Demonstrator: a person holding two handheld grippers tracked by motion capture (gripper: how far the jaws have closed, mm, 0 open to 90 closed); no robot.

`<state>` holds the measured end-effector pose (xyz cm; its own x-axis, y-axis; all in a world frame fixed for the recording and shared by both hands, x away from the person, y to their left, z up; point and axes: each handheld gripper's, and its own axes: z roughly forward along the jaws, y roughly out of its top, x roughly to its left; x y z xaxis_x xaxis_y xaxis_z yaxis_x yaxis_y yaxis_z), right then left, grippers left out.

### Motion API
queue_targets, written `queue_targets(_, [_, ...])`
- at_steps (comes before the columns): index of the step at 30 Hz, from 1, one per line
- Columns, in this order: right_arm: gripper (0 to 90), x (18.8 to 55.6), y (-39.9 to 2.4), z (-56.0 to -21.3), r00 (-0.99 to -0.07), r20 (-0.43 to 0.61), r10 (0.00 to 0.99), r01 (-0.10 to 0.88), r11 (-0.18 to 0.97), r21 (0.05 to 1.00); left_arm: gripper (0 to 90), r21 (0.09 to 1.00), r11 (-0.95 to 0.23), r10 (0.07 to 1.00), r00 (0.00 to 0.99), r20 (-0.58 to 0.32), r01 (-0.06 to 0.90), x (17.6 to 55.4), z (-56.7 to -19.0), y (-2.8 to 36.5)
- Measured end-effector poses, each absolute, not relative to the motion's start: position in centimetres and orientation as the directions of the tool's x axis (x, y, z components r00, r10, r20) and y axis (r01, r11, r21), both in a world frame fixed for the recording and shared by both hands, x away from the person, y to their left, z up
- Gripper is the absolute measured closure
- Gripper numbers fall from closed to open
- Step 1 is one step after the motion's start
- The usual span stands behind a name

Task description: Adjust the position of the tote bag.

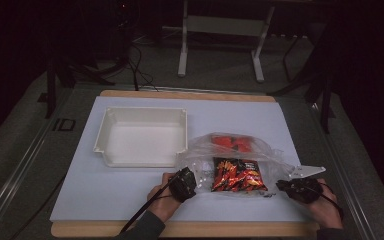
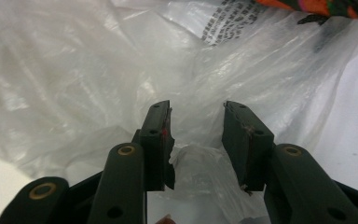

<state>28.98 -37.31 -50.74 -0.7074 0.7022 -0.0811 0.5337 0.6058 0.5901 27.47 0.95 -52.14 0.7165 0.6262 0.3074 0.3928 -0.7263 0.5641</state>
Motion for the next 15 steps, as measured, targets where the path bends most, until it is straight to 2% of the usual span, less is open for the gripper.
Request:
queue_targets(4, [89.2, 29.3, -37.7, -51.5, -0.694, -0.082, 0.715, 0.551, 0.601, 0.579, 65.0, 0.568, -0.718, 0.641, 0.701, 0.312, 0.403, 27.7, -52.2, 1.3])
queue_targets(15, [89.1, 30.7, -37.6, -51.6, -0.601, -0.115, 0.791, 0.59, 0.536, 0.604, 65.9, 0.602, -0.669, 0.691, 0.664, 0.286, 0.437, 28.2, -52.4, 1.6])
